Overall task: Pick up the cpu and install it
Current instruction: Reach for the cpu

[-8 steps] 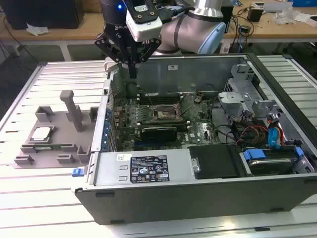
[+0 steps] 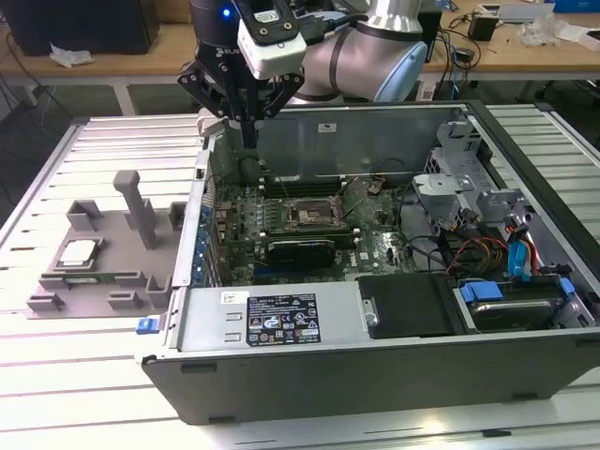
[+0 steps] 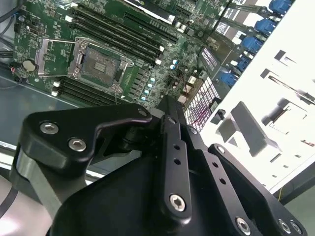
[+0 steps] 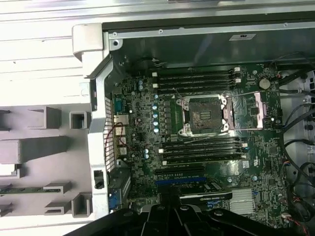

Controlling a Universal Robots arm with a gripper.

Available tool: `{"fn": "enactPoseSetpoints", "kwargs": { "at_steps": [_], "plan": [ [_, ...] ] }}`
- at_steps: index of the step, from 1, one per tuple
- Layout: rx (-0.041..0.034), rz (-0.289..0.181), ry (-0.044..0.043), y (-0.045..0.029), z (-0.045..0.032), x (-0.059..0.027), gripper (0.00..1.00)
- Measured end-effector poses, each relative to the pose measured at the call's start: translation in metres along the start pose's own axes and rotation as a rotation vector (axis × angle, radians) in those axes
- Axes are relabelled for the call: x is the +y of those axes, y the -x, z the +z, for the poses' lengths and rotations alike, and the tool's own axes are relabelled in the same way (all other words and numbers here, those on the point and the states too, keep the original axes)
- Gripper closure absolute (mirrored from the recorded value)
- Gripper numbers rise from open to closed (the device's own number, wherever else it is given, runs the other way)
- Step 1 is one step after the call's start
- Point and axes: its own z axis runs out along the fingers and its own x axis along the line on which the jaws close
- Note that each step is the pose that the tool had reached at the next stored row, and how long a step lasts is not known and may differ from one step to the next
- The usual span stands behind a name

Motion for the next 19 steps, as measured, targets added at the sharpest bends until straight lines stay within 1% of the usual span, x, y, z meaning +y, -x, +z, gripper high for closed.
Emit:
{"fn": "enactPoseSetpoints", "kwargs": {
  "at_steps": [4, 6, 10, 19],
  "plan": [
    [0.0050, 0.000, -0.0004, 0.0000, 0.0000, 0.0000, 0.89],
    [0.0055, 0.000, -0.0004, -0.0005, 0.0000, 0.0000, 0.89],
    [0.0055, 0.000, -0.0004, -0.0039, 0.0000, -0.0003, 0.89],
    [0.0046, 0.000, -0.0003, -0.0171, -0.0002, -0.0013, 0.89]
  ]
}}
